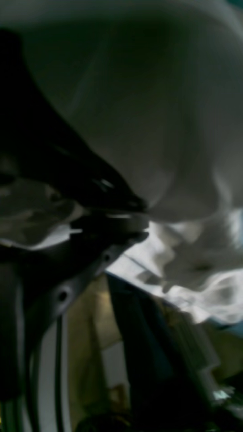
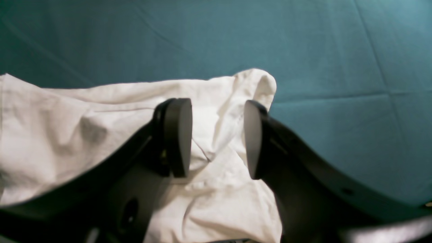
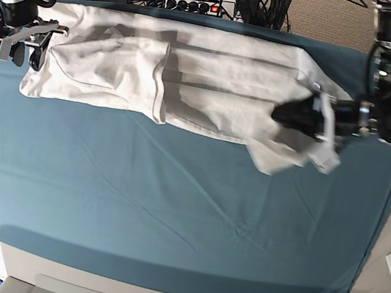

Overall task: Fold the T-shirt properly
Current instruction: 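Grasp the shirt end with the left gripper and fold it toward the right gripper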

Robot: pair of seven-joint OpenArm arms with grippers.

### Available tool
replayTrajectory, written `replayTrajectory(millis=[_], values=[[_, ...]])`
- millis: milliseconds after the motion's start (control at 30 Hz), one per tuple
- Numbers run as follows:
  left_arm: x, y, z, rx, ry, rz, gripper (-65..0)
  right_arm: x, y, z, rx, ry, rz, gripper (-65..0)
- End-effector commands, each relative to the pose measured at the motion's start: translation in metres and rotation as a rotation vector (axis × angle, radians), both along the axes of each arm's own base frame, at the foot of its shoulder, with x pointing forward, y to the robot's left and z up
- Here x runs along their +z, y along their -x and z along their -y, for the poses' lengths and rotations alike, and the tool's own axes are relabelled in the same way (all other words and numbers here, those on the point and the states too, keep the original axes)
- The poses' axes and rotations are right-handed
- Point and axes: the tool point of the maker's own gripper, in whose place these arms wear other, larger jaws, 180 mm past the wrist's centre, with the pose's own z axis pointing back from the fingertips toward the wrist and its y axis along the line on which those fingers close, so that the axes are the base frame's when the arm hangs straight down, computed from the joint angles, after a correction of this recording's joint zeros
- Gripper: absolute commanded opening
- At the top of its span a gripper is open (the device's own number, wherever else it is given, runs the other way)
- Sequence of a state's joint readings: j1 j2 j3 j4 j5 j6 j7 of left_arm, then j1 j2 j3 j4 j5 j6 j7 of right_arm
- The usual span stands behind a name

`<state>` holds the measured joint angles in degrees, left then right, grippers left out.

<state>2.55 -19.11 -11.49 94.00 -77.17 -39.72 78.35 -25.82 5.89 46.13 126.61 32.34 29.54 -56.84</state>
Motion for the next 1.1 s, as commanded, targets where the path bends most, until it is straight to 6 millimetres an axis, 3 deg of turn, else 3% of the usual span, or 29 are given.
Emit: replayTrajectory(millis=[0,200,400,767,1067], values=[[0.015,-0.004,0.014,-0.016,0.045,0.05,-65.0,0.011,-0.004,0.0,0.007,0.014,0.043,-39.5],[0.015,0.01,0.087,-0.123,0.108,0.056,-65.0,0.011,-0.004,0.0,0.007,0.014,0.043,-39.5],[0.031,0.004,0.127,-0.167,0.147,0.102,-65.0,0.011,-0.004,0.0,0.007,0.014,0.043,-39.5],[0.049,-0.004,0.13,-0.17,0.14,0.155,-65.0,0.012,-0.005,0.001,0.006,0.013,0.047,-39.5],[0.091,0.022,0.133,-0.179,0.173,0.319,-65.0,0.012,-0.005,0.0,0.005,0.008,0.053,-39.5]])
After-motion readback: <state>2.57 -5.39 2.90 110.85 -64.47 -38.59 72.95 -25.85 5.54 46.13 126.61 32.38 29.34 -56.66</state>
